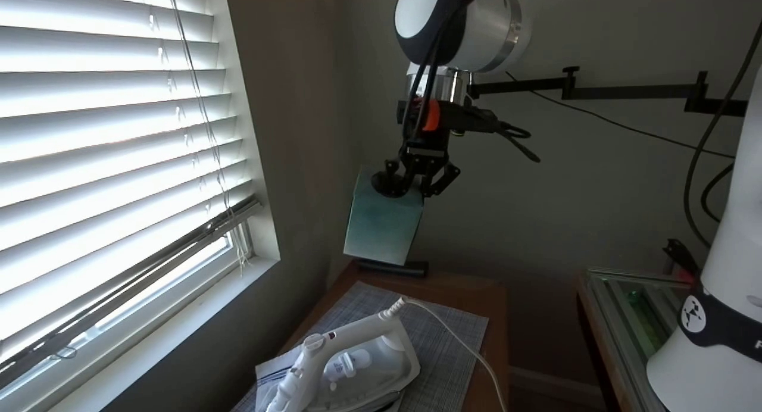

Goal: Move the tissue box to the right.

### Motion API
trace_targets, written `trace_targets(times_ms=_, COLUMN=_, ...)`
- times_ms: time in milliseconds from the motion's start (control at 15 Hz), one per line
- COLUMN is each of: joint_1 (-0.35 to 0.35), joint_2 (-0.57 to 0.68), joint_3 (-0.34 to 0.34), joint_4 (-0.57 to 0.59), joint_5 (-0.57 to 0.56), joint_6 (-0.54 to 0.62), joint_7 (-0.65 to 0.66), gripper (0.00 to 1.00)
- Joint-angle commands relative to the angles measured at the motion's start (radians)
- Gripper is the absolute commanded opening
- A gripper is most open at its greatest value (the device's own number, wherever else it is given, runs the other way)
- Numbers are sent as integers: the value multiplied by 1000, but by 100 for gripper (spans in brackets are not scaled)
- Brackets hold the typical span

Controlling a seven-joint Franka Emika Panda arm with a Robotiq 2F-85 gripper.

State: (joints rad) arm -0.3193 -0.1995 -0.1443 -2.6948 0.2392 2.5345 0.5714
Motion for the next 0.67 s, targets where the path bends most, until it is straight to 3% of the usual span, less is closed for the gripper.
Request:
trace_targets(times_ms=0, joint_1=-53, joint_2=116, joint_3=8, joint_4=55, joint_5=-169, joint_6=30, joint_7=233, gripper=1)
trace_targets(times_ms=200, joint_1=-49, joint_2=193, joint_3=-10, joint_4=99, joint_5=-322, joint_6=-11, joint_7=454, gripper=1)
trace_targets(times_ms=267, joint_1=-33, joint_2=215, joint_3=-24, joint_4=122, joint_5=-319, joint_6=-63, joint_7=479, gripper=1)
trace_targets(times_ms=333, joint_1=-10, joint_2=220, joint_3=-38, joint_4=129, joint_5=-233, joint_6=-84, joint_7=401, gripper=1)
trace_targets(times_ms=400, joint_1=-7, joint_2=176, joint_3=-46, joint_4=75, joint_5=-270, joint_6=-32, joint_7=404, gripper=6)
trace_targets(times_ms=600, joint_1=11, joint_2=207, joint_3=-55, joint_4=111, joint_5=-211, joint_6=-72, joint_7=371, gripper=1)
